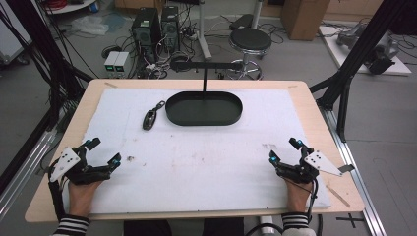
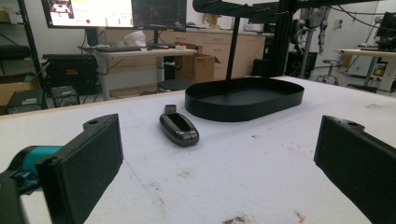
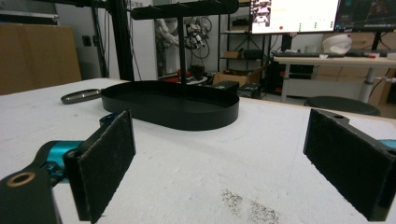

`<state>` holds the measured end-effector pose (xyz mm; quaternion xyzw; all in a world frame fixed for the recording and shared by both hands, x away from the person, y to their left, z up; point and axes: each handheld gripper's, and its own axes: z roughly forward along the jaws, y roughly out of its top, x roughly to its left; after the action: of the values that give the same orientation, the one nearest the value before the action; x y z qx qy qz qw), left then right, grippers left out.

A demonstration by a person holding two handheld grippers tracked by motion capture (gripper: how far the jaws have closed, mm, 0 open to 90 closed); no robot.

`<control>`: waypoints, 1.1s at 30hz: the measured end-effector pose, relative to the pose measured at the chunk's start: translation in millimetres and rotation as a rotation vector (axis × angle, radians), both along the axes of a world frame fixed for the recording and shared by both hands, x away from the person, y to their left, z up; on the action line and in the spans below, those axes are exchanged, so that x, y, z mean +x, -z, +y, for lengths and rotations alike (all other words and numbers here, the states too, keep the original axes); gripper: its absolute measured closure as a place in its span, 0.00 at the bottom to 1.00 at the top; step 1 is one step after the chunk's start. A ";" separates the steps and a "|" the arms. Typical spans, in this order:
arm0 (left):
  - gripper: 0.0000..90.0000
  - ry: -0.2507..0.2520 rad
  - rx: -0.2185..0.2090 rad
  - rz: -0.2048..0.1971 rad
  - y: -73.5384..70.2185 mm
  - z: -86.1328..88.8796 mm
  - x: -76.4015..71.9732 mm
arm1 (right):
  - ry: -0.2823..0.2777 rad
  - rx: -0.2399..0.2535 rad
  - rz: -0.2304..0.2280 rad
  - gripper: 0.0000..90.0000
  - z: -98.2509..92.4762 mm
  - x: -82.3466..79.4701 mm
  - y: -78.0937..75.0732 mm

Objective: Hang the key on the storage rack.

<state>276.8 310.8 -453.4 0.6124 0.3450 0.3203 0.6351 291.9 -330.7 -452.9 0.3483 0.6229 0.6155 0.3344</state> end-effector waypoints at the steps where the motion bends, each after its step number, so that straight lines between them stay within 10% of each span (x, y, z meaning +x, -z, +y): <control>1: 0.02 -0.001 -0.004 0.002 -0.1 0.4 0.2 | 0.000 0.000 0.000 0.09 0.0 0.0 0.0; 25: 0.02 0.011 0.026 0.043 -4.6 2.8 4.1 | -0.004 0.010 0.006 0.09 -0.2 -0.6 0.2; 33: 0.02 0.029 0.074 0.116 -39.0 4.4 22.1 | -0.004 0.017 0.009 0.09 -0.2 -0.7 0.3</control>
<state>298.9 315.1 -414.4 0.6578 0.3603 0.2878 0.5956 291.2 -330.9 -453.2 0.3526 0.6199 0.6198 0.3275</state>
